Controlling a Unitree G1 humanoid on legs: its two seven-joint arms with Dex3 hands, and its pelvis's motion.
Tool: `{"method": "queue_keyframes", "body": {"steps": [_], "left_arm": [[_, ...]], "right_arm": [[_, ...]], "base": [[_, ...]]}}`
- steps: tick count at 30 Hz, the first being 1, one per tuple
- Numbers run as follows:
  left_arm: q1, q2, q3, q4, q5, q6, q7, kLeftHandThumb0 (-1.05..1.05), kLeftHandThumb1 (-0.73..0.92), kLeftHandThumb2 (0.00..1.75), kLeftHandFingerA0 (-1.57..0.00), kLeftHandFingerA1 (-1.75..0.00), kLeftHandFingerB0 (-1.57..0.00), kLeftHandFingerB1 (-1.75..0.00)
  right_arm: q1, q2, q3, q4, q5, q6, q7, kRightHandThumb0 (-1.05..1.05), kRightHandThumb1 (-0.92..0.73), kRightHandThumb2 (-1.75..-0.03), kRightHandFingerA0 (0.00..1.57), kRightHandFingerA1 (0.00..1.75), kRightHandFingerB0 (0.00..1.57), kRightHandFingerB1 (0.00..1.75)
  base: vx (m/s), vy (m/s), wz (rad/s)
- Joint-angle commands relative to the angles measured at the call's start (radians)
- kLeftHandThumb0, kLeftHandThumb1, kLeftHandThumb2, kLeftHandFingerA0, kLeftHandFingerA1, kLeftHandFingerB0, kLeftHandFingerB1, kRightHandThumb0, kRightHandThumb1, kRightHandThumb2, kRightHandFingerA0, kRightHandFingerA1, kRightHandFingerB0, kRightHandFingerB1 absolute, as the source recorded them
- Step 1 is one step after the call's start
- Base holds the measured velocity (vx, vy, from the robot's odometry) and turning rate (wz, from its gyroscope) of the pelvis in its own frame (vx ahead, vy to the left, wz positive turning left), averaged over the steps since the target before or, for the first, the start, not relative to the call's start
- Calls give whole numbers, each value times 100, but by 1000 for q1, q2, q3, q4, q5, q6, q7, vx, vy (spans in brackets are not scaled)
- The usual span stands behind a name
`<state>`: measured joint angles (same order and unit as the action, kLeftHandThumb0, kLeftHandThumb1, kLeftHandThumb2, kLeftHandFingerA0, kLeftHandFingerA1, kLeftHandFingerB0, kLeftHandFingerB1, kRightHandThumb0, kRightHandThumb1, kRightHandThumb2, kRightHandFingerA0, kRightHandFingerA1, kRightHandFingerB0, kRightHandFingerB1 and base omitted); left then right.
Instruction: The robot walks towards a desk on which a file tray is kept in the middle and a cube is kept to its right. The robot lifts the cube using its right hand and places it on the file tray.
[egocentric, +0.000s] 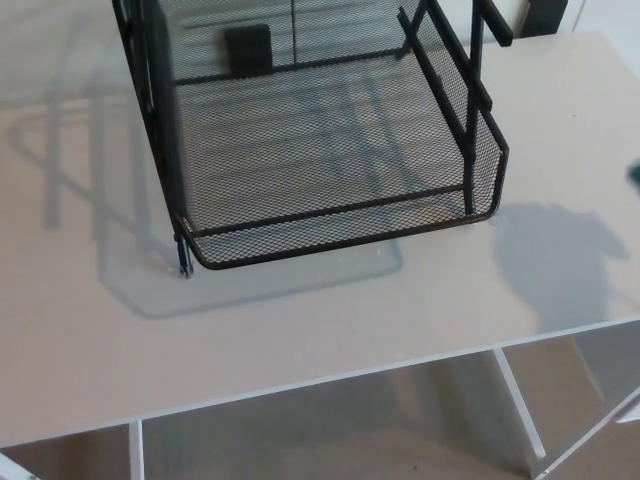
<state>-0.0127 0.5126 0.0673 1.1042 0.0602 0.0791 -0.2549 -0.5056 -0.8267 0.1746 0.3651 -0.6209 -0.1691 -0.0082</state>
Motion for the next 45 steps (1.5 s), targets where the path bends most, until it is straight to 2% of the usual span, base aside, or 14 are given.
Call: {"method": "queue_keyframes", "body": {"steps": [1,5,12,13,14,16,17,19,21,24,27,28,33,45], "left_arm": [[3,24,16,0,-7,-5,1,-98,66,127,-48,-85,-29,-73],[-10,22,15,23,-2,-15,8,-100,78,93,-38,-86,-26,-76],[-11,21,23,17,-10,-8,-4,-98,66,127,-45,-83,-26,-72],[-11,20,21,16,-6,-1,4,-98,81,89,-38,-91,-26,-78],[-9,20,20,12,-4,-1,3,-98,68,128,-45,-83,-27,-72],[-8,12,25,8,-10,5,0,-97,66,127,-43,-82,-27,-72],[-8,10,21,6,-5,5,1,-99,80,95,-40,-86,-27,-76],[-6,10,22,-1,-5,5,0,-100,78,95,-39,-87,-27,-76],[-7,2,15,1,3,-2,8,-101,80,92,-40,-86,-29,-76],[-5,-2,11,2,4,-5,-6,-99,66,127,-43,-82,-25,-71],[-3,-8,16,7,-3,-12,-4,-99,78,92,-39,-88,-28,-77],[4,-10,22,1,-10,-17,-10,-99,65,126,-42,-83,-26,-73],[13,-7,4,-50,3,25,-13,-97,68,127,-39,-80,-25,-71],[-11,-16,-7,4,6,-4,-11,-98,76,91,-37,-88,-28,-77]], "right_arm": [[-158,15,-74,-31,91,-26,50,-21,-72,-86,90,144,88,91],[-278,59,-87,-29,107,5,76,-32,-90,-73,73,149,73,93],[-533,245,-15,-63,88,131,167,-25,-73,-79,90,140,89,83],[-553,289,2,-72,84,167,178,-26,-70,-77,89,150,89,84],[-564,310,11,-69,91,175,190,-24,-70,-80,89,148,87,88],[-575,347,28,-70,104,175,217,-23,-68,-84,91,139,86,92],[-579,355,35,-72,98,193,234,-23,-70,-83,89,143,85,93],[-585,397,53,-63,104,207,253,-22,-67,-81,94,104,88,88],[-582,467,84,-40,114,248,280,-22,-67,-84,88,147,88,90],[-545,540,181,6,64,304,338,-26,-69,-74,88,146,86,82],[-516,559,214,32,56,290,326,-24,-69,-72,89,146,88,79],[-490,568,256,60,21,263,293,-26,-68,-69,89,144,89,73],[-488,575,328,109,-11,300,342,-27,-70,-62,88,130,88,69],[-516,604,519,107,-127,406,492,-38,-63,-59,75,106,83,50]], "base": [[0,0,0],[0,0,0],[-2,-1,1],[0,0,0],[0,0,0],[0,0,0],[0,0,0],[-16,-5,4],[0,0,0],[0,0,0],[0,0,0],[0,0,0],[0,0,0],[0,0,0]]}}
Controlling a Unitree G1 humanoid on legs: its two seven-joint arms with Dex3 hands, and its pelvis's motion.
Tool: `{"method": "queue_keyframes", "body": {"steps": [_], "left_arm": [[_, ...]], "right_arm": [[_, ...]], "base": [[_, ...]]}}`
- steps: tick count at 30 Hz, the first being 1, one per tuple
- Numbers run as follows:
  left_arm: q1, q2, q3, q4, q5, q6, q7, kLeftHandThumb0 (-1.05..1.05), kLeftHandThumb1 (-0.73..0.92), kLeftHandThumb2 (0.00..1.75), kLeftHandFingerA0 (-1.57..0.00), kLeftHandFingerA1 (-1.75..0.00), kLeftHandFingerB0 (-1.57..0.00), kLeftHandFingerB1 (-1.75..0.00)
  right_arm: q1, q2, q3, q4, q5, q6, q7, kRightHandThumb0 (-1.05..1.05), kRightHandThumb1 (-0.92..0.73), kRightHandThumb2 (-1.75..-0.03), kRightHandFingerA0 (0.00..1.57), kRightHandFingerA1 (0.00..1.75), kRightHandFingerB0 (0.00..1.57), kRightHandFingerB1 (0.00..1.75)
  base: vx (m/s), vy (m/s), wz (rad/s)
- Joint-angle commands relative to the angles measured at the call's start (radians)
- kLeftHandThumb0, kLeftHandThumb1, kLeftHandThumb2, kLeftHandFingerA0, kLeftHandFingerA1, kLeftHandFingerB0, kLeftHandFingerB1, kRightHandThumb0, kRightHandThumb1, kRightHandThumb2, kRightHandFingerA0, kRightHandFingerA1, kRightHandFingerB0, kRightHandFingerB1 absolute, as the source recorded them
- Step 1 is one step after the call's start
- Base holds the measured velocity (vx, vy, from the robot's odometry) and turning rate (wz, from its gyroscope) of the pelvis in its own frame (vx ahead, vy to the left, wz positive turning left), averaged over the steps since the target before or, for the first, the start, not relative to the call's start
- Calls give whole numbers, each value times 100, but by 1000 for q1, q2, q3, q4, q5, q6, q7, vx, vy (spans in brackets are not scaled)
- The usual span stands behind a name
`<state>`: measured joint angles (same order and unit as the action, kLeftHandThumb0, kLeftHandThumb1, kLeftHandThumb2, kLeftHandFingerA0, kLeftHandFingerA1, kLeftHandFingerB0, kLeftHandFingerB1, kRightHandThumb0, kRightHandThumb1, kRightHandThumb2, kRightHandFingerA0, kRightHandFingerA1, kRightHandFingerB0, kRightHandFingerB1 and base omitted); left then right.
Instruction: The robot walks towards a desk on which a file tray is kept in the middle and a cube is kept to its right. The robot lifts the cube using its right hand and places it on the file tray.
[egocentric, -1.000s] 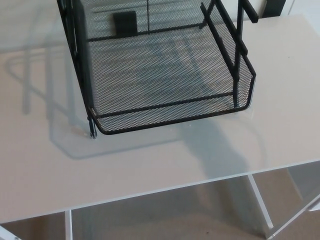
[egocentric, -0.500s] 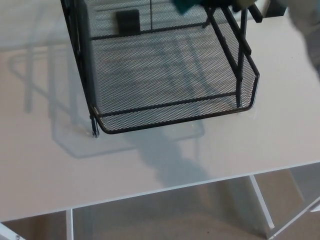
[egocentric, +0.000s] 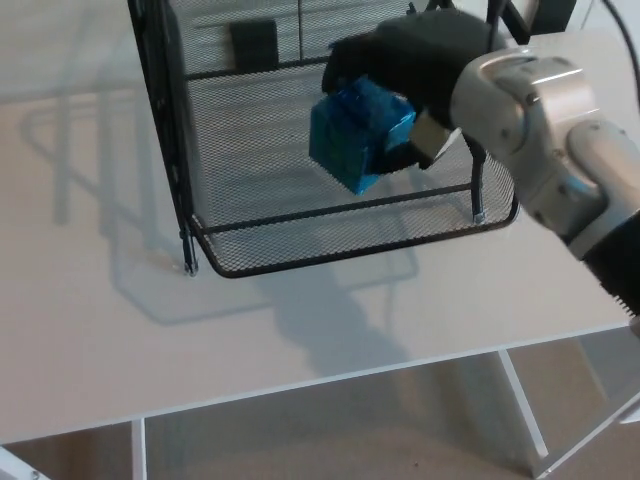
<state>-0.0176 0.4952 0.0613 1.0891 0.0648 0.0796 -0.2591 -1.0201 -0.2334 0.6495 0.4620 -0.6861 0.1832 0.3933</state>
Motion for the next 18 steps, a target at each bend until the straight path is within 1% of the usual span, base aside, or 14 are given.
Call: {"method": "queue_keyframes", "body": {"steps": [1,2,3,4,6,7,8,9,11,13,14,16,17,18], "left_arm": [[-7,2,-1,21,2,-6,-6,-98,76,91,-37,-88,-28,-77],[2,2,-2,9,1,-3,-5,-99,66,127,-40,-82,-26,-72],[11,3,-2,6,1,-4,-5,-99,66,127,-40,-82,-26,-72],[9,3,-2,9,1,0,-3,-98,65,127,-42,-83,-27,-72],[8,0,3,10,-5,2,-1,-98,64,126,-41,-82,-28,-72],[5,-1,0,15,-2,2,-1,-100,76,92,-36,-85,-26,-75],[4,0,-5,14,2,3,-3,-99,76,93,-36,-85,-27,-75],[6,-1,-4,9,0,14,-4,-96,63,124,-43,-82,-30,-73],[7,-2,-6,5,3,19,3,-97,65,126,-43,-82,-28,-71],[12,-3,-5,-6,0,27,-2,-94,62,124,-45,-83,-31,-73],[16,-4,-4,-6,0,20,-1,-96,63,125,-45,-83,-32,-74],[13,-10,5,22,-5,4,12,-97,62,124,-46,-85,-31,-74],[13,-12,6,29,-6,0,11,-100,74,93,-39,-88,-29,-77],[11,-12,7,37,-7,-5,8,-100,74,93,-39,-88,-29,-77]], "right_arm": [[-2,11,45,9,-63,57,92,-38,-63,-59,75,106,83,50],[-14,14,55,9,-79,66,98,-35,-66,-61,3,45,26,35],[-13,17,61,6,-87,73,102,-35,-66,-61,3,45,26,35],[-13,26,51,-6,-86,105,105,-46,-51,-73,0,0,4,29],[-9,32,31,-21,-81,123,95,-51,-46,-68,0,0,4,28],[-25,31,15,-17,-56,120,132,-54,-48,-65,0,0,5,14],[-44,9,23,-22,-75,81,125,-81,-45,-72,0,15,7,4],[-65,-13,44,-32,-110,57,133,-91,-53,-80,0,18,0,0],[-86,-31,55,-43,-123,43,156,-93,-54,-84,0,21,0,0],[-108,-38,50,-64,-132,68,182,-90,-52,-84,0,22,0,0],[-110,-42,36,-73,-124,66,178,-82,-49,-84,0,25,0,4],[-126,-60,-3,-92,-95,60,198,-82,-49,-84,0,27,0,6],[-134,-73,-13,-102,-89,55,215,-80,-47,-85,0,31,0,12],[-146,-94,-30,-116,-81,47,238,-80,-47,-85,0,31,0,12]], "base": [[0,0,0],[0,0,0],[0,0,0],[0,0,0],[0,0,0],[0,0,0],[0,0,0],[0,0,0],[0,0,0],[0,0,0],[0,0,0],[0,0,0],[0,0,0],[0,0,0]]}}
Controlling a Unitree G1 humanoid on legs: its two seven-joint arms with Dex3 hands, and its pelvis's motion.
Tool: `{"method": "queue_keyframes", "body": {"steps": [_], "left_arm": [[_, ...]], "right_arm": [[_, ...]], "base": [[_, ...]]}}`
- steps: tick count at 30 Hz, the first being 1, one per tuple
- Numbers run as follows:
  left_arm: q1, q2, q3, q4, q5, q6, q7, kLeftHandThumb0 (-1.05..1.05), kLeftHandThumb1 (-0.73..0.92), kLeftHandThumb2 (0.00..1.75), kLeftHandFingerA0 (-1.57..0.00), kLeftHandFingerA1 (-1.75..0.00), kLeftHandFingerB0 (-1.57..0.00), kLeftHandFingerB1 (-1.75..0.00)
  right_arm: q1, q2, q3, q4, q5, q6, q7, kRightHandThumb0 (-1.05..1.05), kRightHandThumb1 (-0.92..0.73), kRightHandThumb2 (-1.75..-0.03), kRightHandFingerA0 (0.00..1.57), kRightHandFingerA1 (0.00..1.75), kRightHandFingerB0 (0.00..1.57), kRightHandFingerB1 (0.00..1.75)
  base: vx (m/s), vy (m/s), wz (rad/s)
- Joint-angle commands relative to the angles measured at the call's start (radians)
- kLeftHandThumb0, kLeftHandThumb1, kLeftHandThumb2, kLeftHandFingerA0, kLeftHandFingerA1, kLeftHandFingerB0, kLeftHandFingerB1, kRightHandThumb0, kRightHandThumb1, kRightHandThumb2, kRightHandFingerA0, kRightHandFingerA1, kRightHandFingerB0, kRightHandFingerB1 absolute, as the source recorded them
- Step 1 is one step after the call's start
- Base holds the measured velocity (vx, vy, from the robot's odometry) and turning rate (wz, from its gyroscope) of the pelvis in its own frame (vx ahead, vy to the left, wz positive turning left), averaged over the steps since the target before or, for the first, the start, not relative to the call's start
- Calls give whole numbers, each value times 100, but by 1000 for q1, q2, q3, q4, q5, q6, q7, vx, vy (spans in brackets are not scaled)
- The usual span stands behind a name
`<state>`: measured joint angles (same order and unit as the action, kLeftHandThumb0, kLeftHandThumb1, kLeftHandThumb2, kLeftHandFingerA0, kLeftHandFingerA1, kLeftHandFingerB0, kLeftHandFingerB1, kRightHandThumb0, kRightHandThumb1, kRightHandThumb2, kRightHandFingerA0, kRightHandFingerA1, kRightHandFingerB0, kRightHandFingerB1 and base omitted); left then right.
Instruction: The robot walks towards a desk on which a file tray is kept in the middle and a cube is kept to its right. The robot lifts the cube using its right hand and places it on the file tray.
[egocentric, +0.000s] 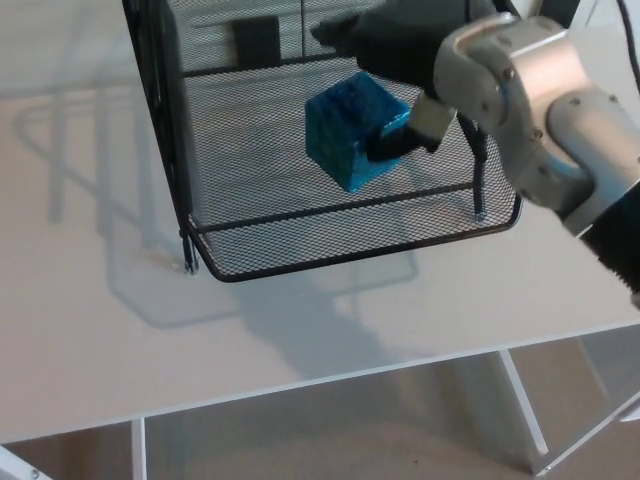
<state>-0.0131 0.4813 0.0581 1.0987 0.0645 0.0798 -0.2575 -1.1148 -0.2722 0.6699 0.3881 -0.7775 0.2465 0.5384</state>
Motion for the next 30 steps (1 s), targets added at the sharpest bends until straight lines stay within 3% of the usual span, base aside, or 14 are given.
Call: {"method": "queue_keyframes", "body": {"steps": [1,3,4,8,16,17,19,22,23,25,26,27,29,30], "left_arm": [[5,2,11,30,-6,-6,6,-100,74,93,-39,-88,-29,-77],[9,11,-3,30,8,-14,-2,-100,64,126,-45,-84,-31,-74],[15,11,2,26,1,-16,-6,-102,75,95,-39,-87,-29,-77],[19,19,-2,2,7,15,3,-96,64,126,-42,-82,-29,-72],[37,22,3,6,1,-5,-6,-100,77,91,-40,-88,-30,-77],[41,28,-3,4,9,-11,-7,-99,66,130,-44,-83,-26,-72],[47,38,-14,-2,22,-24,-5,-100,78,96,-41,-87,-31,-78],[30,41,-2,4,11,-18,-10,-99,65,128,-43,-83,-26,-72],[28,42,-3,10,12,-25,-8,-101,79,88,-43,-89,-30,-77],[20,46,-5,17,16,-30,-7,-101,79,88,-43,-89,-30,-77],[24,44,2,-6,8,-8,-6,-99,78,89,-43,-91,-30,-79],[23,40,8,-17,1,-4,-5,-99,78,88,-44,-92,-30,-79],[18,40,19,-21,-9,1,-2,-99,63,126,-45,-86,-26,-73],[18,42,16,-25,-5,0,0,-101,80,88,-41,-97,-28,-82]], "right_arm": [[-50,-55,-53,-44,9,-18,96,-80,-47,-85,0,31,0,12],[-85,-122,-100,-105,51,-10,217,-85,-53,-79,0,18,0,0],[-90,-142,-130,-125,79,4,254,-81,-51,-77,0,19,0,0],[-7,-305,-260,-295,139,-65,260,-86,-53,-79,0,10,0,0],[325,-566,-752,-558,358,-38,293,-88,-48,-74,0,2,4,0],[369,-579,-822,-579,363,-8,312,-86,-47,-75,0,2,4,5],[491,-579,-1084,-589,441,45,353,-63,-51,-76,0,0,1,14],[588,-540,-1299,-561,496,9,321,-54,-33,-74,0,25,0,27],[653,-489,-1427,-553,510,-9,269,-51,-54,-69,5,26,9,32],[723,-439,-1537,-558,496,-23,190,-51,-54,-69,5,26,9,32],[812,-374,-1676,-524,499,-31,103,-60,-48,-78,52,64,10,40],[868,-362,-1735,-460,493,-60,39,-64,-56,-60,65,54,11,31],[947,-320,-1804,-354,512,-130,-100,-66,-48,-82,27,54,9,41],[968,-303,-1831,-317,526,-139,-144,-59,-62,-58,32,42,18,29]], "base": [[0,0,0],[0,0,0],[0,0,0],[0,0,0],[0,0,0],[0,0,0],[0,0,0],[0,0,0],[0,0,0],[0,0,0],[0,0,0],[0,0,0],[0,0,0],[0,0,0]]}}
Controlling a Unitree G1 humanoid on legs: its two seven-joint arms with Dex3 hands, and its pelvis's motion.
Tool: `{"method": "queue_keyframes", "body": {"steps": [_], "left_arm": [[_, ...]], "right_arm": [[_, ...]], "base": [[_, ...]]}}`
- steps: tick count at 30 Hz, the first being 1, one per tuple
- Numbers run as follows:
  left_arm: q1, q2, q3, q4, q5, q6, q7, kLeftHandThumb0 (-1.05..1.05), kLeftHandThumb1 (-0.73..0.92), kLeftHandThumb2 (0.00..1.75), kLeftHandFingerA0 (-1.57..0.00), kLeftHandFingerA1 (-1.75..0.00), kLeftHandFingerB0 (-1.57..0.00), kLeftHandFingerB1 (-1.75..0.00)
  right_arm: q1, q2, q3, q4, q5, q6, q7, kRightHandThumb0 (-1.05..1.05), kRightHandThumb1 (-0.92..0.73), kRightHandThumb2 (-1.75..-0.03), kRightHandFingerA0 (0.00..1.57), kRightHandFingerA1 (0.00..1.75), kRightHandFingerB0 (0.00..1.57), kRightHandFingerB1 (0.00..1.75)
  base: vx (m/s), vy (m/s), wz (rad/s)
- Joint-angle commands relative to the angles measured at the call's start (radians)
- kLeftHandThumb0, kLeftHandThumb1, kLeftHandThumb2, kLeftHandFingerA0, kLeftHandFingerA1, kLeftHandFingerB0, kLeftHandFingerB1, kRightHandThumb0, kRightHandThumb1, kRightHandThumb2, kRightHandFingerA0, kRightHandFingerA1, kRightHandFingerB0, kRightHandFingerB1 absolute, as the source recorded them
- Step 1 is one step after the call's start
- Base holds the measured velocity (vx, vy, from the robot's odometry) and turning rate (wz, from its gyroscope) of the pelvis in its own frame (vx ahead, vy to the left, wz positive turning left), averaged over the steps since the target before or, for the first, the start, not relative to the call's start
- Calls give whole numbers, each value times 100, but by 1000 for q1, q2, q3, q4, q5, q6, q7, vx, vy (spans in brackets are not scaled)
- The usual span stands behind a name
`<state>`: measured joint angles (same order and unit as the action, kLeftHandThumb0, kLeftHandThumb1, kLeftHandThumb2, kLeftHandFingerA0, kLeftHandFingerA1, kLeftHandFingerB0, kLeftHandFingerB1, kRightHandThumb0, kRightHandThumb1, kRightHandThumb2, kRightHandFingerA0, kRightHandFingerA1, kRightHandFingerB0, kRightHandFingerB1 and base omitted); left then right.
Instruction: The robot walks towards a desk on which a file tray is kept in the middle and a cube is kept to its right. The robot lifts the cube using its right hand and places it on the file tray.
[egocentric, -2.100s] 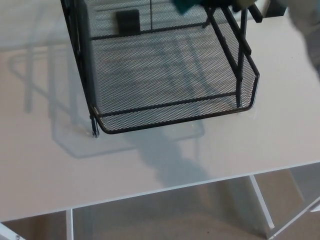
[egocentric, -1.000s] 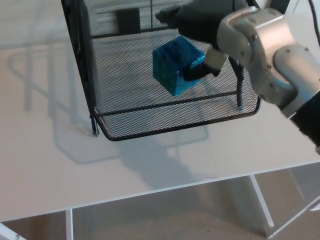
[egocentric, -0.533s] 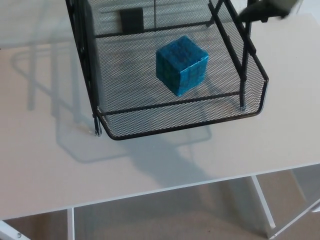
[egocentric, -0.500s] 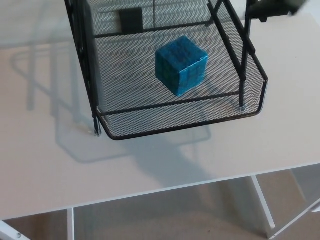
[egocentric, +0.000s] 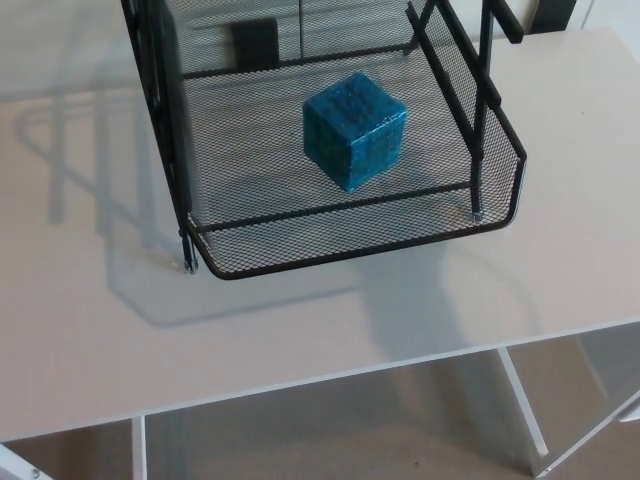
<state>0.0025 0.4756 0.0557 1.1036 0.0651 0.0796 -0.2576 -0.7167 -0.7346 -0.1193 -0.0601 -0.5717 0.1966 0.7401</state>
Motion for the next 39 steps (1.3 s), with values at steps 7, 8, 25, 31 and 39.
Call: {"method": "queue_keyframes", "body": {"steps": [7,8,25,31,39], "left_arm": [[34,56,25,-42,-15,-29,-21,-103,80,91,-43,-90,-28,-79],[39,56,27,-48,-17,-26,-22,-103,80,91,-43,-90,-28,-79],[44,35,17,8,-5,-20,6,-101,82,87,-43,-93,-29,-80],[50,37,25,7,-10,-22,12,-102,83,88,-45,-97,-28,-82],[56,39,39,-1,-21,-10,0,-98,69,129,-47,-85,-26,-72]], "right_arm": [[780,228,-1127,693,524,-266,-669,-35,-48,-96,30,64,0,45],[796,237,-1125,726,544,-292,-668,-35,-48,-96,30,64,0,45],[1067,327,-867,800,258,-118,-719,-39,-74,-84,26,67,0,1],[931,274,-1026,991,495,-56,-620,-49,-72,-65,55,74,0,8],[990,320,-994,840,468,66,-486,-34,-58,-60,17,44,10,22]], "base": [[0,0,0],[0,0,0],[0,0,0],[0,0,0],[0,0,0]]}}
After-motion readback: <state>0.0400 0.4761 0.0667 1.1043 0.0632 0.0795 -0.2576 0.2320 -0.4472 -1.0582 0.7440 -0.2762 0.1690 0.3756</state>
